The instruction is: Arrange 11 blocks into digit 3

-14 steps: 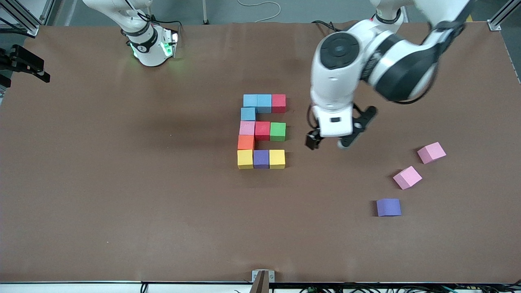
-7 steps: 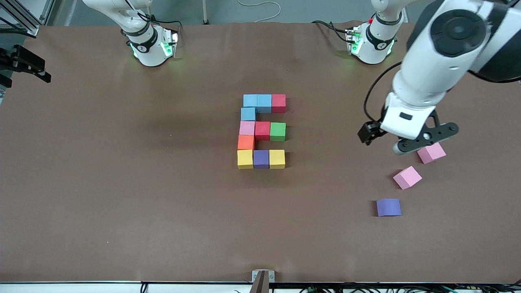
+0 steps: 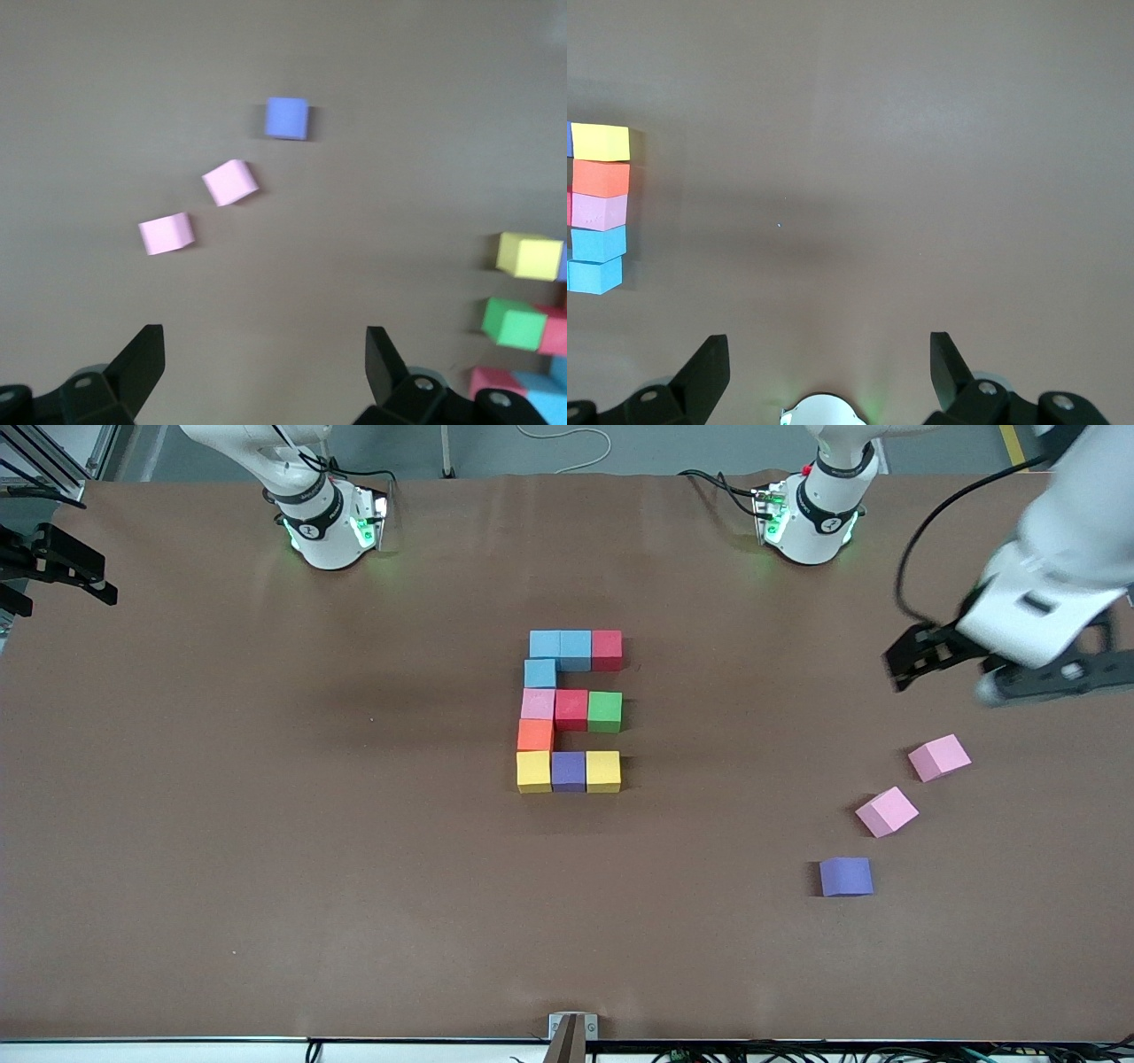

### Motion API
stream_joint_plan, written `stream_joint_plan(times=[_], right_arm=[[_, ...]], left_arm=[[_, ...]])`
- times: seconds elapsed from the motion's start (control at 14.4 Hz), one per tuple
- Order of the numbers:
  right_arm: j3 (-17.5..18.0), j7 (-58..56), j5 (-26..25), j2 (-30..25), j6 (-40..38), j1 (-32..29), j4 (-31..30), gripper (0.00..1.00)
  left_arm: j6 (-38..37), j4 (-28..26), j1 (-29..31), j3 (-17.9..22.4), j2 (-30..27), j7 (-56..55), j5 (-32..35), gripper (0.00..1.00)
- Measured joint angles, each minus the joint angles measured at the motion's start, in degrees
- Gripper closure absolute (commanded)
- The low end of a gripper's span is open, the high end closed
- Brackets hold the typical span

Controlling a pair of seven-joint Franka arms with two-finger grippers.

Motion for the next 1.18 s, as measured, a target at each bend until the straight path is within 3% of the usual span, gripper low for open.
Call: stream_joint_plan(times=[0.14,0.35,0.7,1.18], right_arm=[[0.0,2.5,0.0,-0.1,0.0,0.0,0.0,0.00],[0.0,3.7,0.0,-0.4,0.0,0.0,0.0,0.00],[0.0,3.8,0.0,-0.5,0.0,0.0,0.0,0.00],[0.0,3.9,0.0,-0.5,-0.1,0.0,0.0,0.00]], left_arm=[[-1.6,-1.6,-1.4,6.9,-2.9,6.9,-2.7,0.00],[-2.1,-6.4,-1.7,11.8,-6.3,13.4,-5.2,0.00],[-1.9,-16.8,-3.2,12.7,-14.7,14.0,-5.4,0.00],[-0.9,-19.1,-5.3,12.6,-17.1,12.6,-6.1,0.00]])
